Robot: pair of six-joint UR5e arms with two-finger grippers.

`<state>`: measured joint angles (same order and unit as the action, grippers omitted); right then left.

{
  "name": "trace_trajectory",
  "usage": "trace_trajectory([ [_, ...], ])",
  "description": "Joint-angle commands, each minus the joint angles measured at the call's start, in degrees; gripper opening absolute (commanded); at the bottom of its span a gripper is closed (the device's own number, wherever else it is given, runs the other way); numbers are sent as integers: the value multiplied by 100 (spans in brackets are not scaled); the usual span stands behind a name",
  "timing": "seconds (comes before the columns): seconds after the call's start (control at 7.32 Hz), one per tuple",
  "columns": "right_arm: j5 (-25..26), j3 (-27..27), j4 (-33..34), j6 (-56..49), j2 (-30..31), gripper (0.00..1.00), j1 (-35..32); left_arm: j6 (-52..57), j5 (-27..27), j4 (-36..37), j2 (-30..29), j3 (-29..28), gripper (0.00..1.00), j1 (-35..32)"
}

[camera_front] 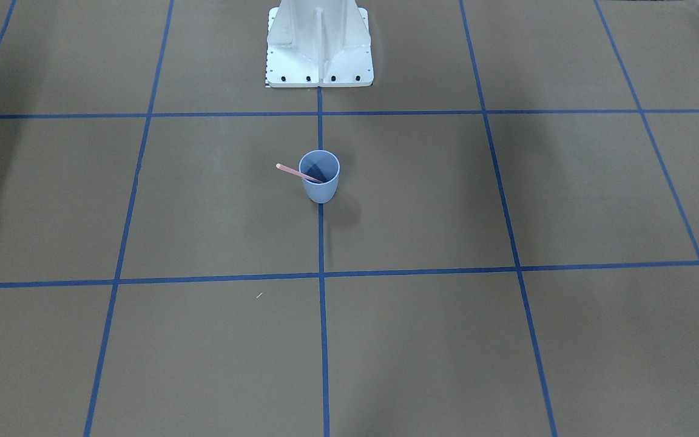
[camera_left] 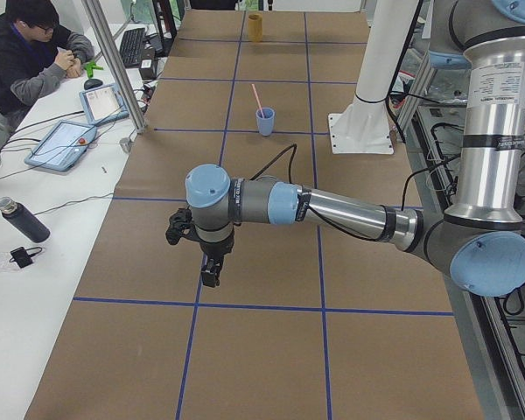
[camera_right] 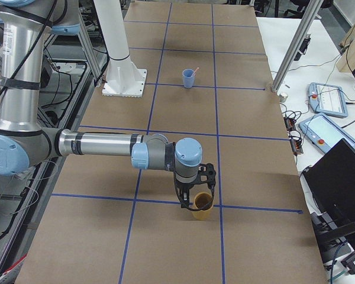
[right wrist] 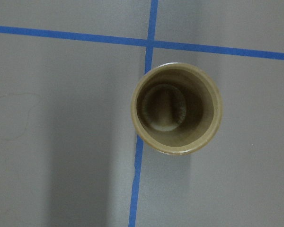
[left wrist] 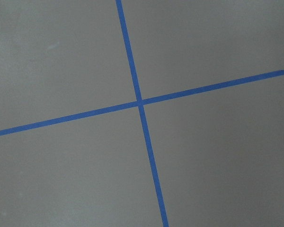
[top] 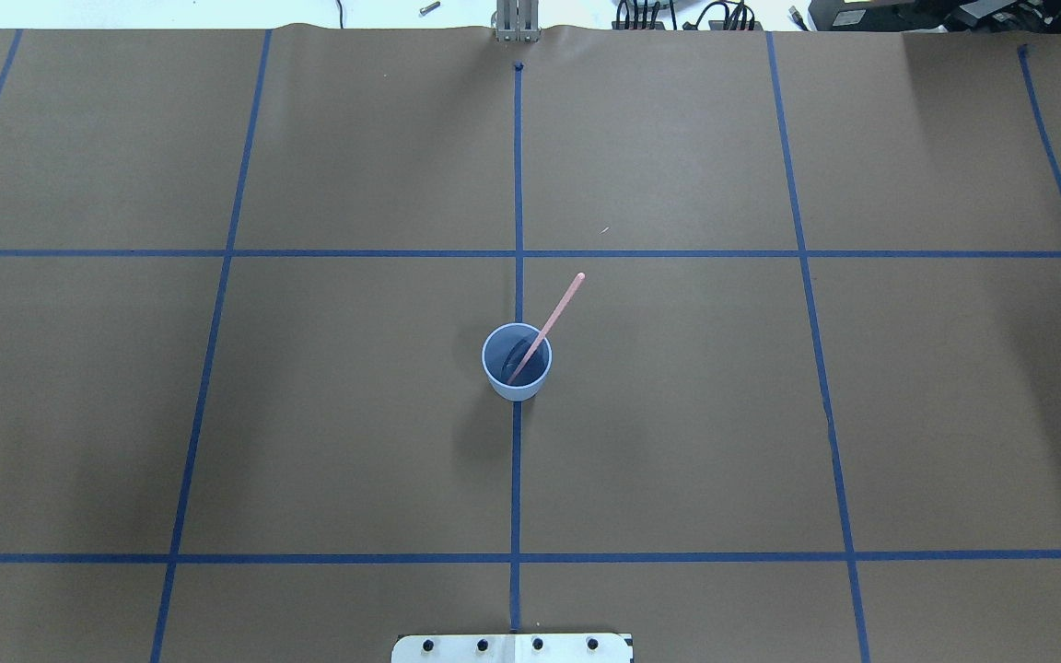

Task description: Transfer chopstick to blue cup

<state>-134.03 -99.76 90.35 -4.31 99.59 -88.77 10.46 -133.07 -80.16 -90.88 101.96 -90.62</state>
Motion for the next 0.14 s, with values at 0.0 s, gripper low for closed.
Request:
trace_trajectory([
  [0.0,0,0,0,0,-1,100,0,0,0,0,0,8,98,0],
])
